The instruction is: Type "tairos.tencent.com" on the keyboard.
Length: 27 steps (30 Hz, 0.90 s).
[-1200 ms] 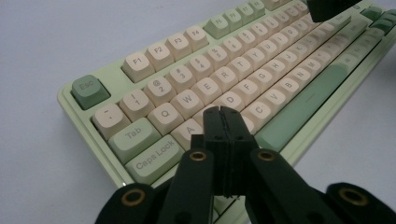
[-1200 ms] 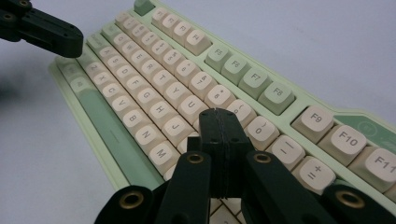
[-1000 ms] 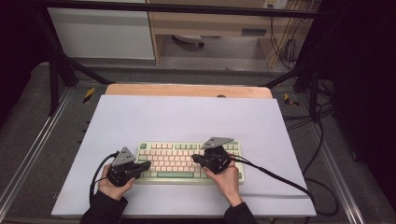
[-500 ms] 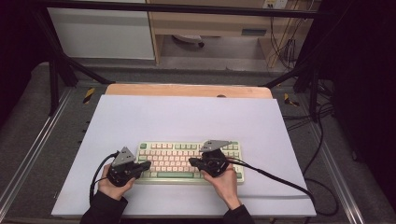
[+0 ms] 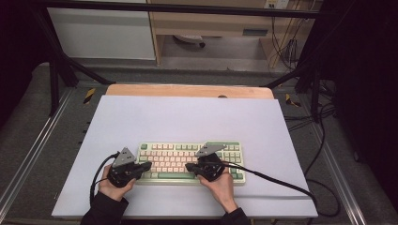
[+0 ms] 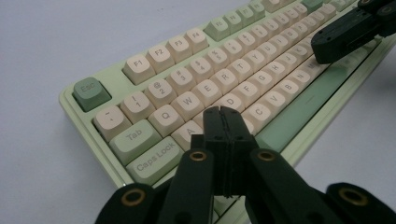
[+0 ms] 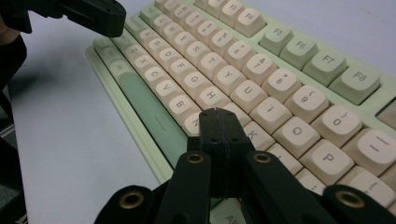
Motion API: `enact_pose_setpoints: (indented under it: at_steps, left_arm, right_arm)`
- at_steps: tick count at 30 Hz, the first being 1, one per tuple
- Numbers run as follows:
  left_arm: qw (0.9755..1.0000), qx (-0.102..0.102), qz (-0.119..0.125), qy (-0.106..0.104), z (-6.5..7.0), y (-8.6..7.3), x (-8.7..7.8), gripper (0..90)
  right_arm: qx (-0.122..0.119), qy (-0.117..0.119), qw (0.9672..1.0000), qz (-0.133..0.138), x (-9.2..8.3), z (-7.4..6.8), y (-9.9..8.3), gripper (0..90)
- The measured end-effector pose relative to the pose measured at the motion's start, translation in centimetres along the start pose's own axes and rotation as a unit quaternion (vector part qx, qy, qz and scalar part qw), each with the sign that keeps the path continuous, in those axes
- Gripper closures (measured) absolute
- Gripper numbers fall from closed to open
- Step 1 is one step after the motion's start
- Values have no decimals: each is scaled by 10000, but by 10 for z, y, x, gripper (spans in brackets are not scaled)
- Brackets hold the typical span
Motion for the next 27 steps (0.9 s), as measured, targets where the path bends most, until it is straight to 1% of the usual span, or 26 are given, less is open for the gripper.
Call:
enact_pose_setpoints:
  at_steps: [3,6,10,14,19,24,27]
  left_arm:
    - [10000,1,0,-3,0,0,0,897]
    - [10000,3,1,-2,0,0,0,897]
    - [10000,1,6,-4,0,0,0,897]
    - [10000,5,6,-12,0,0,0,897]
    - [10000,15,24,-27,1,1,-1,894]
    - [10000,16,63,-44,0,2,-5,884]
    - [10000,-1,66,-56,-1,2,-7,868]
  right_arm:
    - [-7,-5,10000,-43,3,1,-1,900]
    - [1,12,10000,-19,4,0,-2,900]
    - [-32,-25,10000,-79,6,0,-3,900]
    - [-46,-26,10000,-72,5,0,-3,900]
    - [-55,-39,9999,79,-7,0,2,900]
    - [-117,-194,9996,174,-25,5,7,897]
    - [-82,-281,9994,205,-34,10,7,864]
Point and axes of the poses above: each handheld gripper's, and its own axes: x roughly forward along the jaws, y roughly out of its top, z roughly to its right, the point moved 2 cm from there along x, roughly forward along the jaws, and after that the axes turned 8 degrees about -z, right-handed, at the moved point
